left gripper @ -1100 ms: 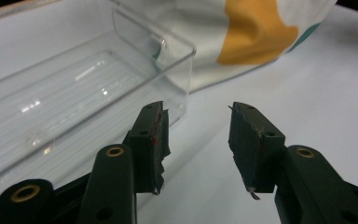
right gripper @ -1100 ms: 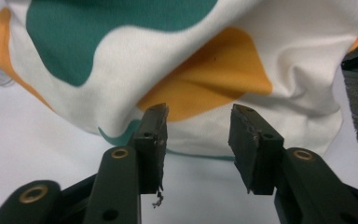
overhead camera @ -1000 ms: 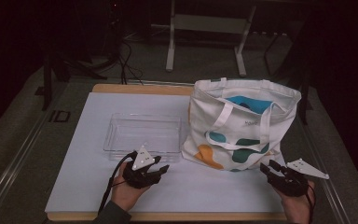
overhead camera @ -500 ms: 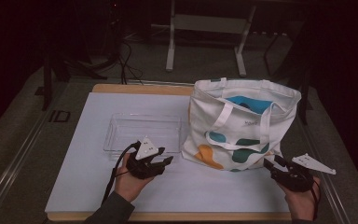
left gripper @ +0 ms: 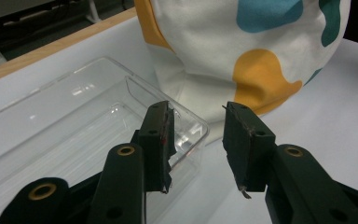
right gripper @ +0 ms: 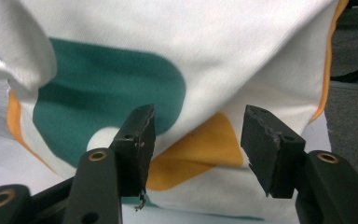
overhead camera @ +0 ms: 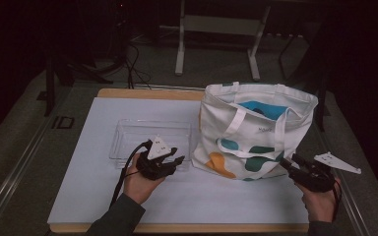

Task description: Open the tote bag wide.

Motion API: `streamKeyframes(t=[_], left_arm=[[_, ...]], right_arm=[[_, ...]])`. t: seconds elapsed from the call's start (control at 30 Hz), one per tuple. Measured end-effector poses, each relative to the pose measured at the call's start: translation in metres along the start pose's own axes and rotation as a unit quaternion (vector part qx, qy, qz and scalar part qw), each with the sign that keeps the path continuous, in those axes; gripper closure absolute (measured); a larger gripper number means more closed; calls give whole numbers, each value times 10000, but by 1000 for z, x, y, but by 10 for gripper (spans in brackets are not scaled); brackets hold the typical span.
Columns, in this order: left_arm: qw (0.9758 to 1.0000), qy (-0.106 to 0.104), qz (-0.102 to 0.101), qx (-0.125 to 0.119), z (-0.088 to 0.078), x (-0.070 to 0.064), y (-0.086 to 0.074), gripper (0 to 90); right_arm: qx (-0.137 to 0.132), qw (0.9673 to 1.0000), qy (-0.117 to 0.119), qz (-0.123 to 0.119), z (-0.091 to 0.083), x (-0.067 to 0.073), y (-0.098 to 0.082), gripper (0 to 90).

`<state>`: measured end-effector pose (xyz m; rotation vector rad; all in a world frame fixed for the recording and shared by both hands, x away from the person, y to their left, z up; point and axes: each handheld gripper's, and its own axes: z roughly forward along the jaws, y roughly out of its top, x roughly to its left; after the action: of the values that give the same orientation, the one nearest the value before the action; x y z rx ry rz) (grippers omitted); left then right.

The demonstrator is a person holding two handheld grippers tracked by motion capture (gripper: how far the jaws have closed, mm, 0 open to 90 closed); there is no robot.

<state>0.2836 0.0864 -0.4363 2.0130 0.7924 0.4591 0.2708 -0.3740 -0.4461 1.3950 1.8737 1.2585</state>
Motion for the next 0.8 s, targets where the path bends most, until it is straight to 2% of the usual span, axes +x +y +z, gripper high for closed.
streamKeyframes(t=[0.17,0.4,0.6,0.8], left_arm=[[10000,15,-18,-21,2,5,8,586],[9996,-175,-181,-99,8,14,19,552],[9995,-277,-124,-77,15,18,29,540],[9995,-300,-54,-40,23,24,42,544]], right_arm=[[9,9999,65,106,3,-5,8,381],[150,9997,158,105,10,-11,16,365],[243,9989,386,86,16,-14,22,423],[268,9989,376,-46,19,-11,23,514]])
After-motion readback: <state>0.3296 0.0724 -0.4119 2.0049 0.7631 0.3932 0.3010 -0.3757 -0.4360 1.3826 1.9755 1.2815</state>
